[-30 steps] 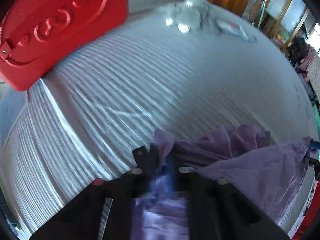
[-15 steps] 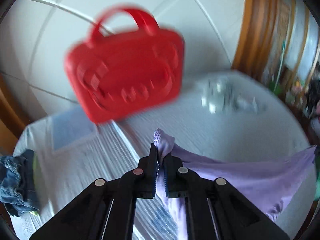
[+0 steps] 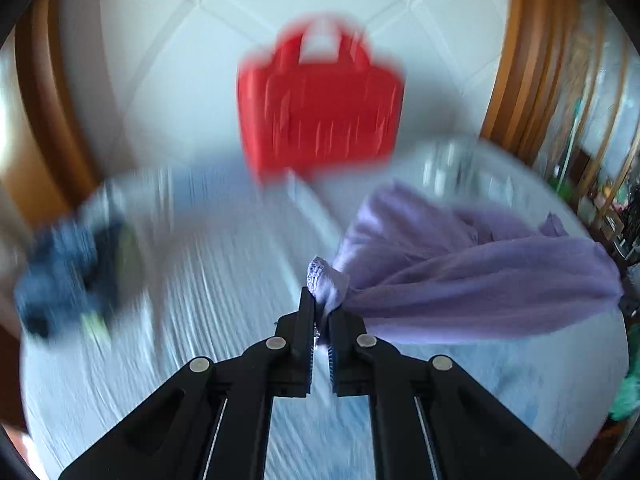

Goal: Fold clothes

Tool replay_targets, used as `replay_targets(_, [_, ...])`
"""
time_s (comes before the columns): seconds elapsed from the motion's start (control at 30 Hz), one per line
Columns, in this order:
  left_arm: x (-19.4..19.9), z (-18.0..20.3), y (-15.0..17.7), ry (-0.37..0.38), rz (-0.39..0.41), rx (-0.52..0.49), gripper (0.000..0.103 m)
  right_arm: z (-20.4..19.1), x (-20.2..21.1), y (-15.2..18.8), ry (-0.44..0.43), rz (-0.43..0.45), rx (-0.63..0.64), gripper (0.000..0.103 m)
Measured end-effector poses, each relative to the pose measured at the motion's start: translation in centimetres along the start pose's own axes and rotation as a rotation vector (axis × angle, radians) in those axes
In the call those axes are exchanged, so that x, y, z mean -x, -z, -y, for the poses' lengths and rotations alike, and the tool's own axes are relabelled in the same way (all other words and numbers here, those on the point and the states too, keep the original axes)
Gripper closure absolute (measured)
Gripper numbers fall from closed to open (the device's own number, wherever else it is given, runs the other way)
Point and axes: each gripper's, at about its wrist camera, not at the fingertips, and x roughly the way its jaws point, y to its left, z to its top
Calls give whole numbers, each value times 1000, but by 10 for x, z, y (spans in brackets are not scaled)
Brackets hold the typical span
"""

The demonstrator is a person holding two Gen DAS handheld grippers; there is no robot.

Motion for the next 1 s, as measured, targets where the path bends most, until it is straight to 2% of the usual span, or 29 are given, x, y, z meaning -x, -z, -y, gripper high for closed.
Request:
replay_targets(0.1, [-36, -5, 39, 66, -158, 47, 95, -4, -48, 40, -32, -191, -28, 101])
replay_targets(0.13, [-38, -3, 44, 77, -179, 41, 92, -3, -55, 48, -35, -221, -42, 100])
replay_targets(0.17, [-40, -1, 49, 87, -194, 33, 88, -1, -59, 54, -37, -253, -59, 92])
replay_targets(0.23, [-30, 5, 47, 97, -175, 5, 80, 5, -55, 56, -50, -254, -74, 83])
replay_targets(0.3, [-16, 9, 36, 98, -129, -24, 67, 10, -45, 42, -38, -211, -74, 78])
replay_targets(0.33, [-9, 9, 28, 97, -102, -33, 56, 12, -40, 38, -33, -189, -74, 78])
replay_targets(0.4, [2, 11, 9, 109, -41, -39, 50, 18, -37, 25, -26, -149, -82, 76])
replay_targets(0.47, [-9, 16, -18, 111, -21, -59, 45, 27, -39, 12, -15, -126, -100, 75])
replay_targets(0.57, [-47, 36, -52, 114, -41, -101, 45, 36, -51, -4, -2, -120, -115, 75])
replay_targets(0.73, [-112, 49, -56, 92, -129, -142, 45, 48, -65, -17, -2, -139, -125, 75])
replay_targets(0.77, [-119, 50, -53, 90, -146, -145, 45, 50, -68, -18, -4, -146, -125, 71])
replay_targets(0.8, [-122, 50, -51, 89, -159, -143, 45, 51, -72, -19, -5, -153, -124, 59])
replay_targets(0.83, [-126, 49, -47, 96, -171, -136, 45, 53, -76, -20, -7, -164, -121, 52])
replay_targets(0.87, [-128, 48, -44, 100, -182, -130, 45, 55, -79, -19, -5, -170, -120, 47])
replay_targets(0.9, [-130, 48, -42, 95, -192, -129, 46, 58, -83, -19, -4, -175, -123, 47])
replay_targets(0.93, [-132, 48, -40, 88, -201, -131, 50, 60, -85, -20, -4, -176, -127, 47])
replay_targets(0.97, [-131, 47, -38, 97, -209, -133, 65, 63, -88, -20, -11, -178, -133, 47])
replay_targets(1.0, [-130, 46, -35, 110, -218, -135, 73, 66, -91, -21, -20, -182, -140, 47])
